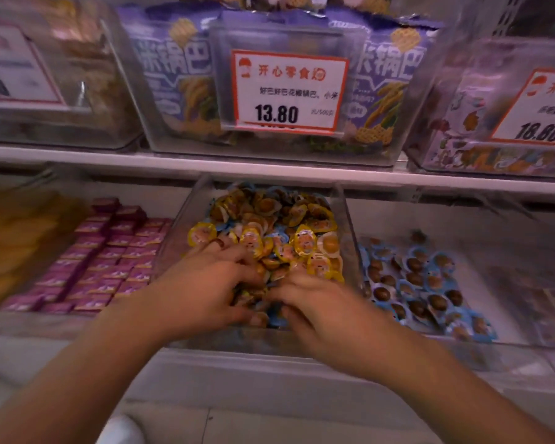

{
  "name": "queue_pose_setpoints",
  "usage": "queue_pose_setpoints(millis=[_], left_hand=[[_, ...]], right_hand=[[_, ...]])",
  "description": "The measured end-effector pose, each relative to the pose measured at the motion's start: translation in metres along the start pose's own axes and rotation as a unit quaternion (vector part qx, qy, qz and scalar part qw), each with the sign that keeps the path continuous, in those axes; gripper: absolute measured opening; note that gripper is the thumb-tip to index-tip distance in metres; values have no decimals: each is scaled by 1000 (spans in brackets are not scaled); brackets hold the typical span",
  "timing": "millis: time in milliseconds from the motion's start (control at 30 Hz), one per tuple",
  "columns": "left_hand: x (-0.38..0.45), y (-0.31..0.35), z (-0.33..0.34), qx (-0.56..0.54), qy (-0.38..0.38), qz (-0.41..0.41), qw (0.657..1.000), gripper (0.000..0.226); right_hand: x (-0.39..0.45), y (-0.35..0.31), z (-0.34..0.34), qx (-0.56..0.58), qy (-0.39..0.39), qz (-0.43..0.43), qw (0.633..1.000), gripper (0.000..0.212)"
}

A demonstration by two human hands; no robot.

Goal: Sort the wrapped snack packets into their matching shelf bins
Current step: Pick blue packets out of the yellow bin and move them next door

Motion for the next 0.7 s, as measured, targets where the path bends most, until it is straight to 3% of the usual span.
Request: queue_pose_setpoints(millis=[67,167,300,433,600,700], left_hand=[[-3,-1,0,13,14,-1,1000,51],[-9,-8,-8,31,90,-17,995,34],[-10,-13,-7,63,151,-61,985,38],[-11,-12,-6,69,129,-46,988,44],[-22,-7,-9,-49,119,26,991,19],[-22,0,1,25,60,-1,998,42]], right_hand=[[9,-1,11,10,-58,26,998,33],[23,5,13,47,-85,64,993,35],[33,11,18,23,-105,101,989,67],[42,13,18,-12,-121,64,990,71],[46,14,20,13,-158,28,987,56],[43,16,23,36,-133,78,987,44]])
Point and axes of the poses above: each hand's wrist, its own x-axis towards the middle knuckle, its own z-axis out of the palm, y = z × x, the point moved 1 cm from there along x, towards the middle knuckle, and after that the axes turned 7 degrees about -x, right-handed, at the moved point
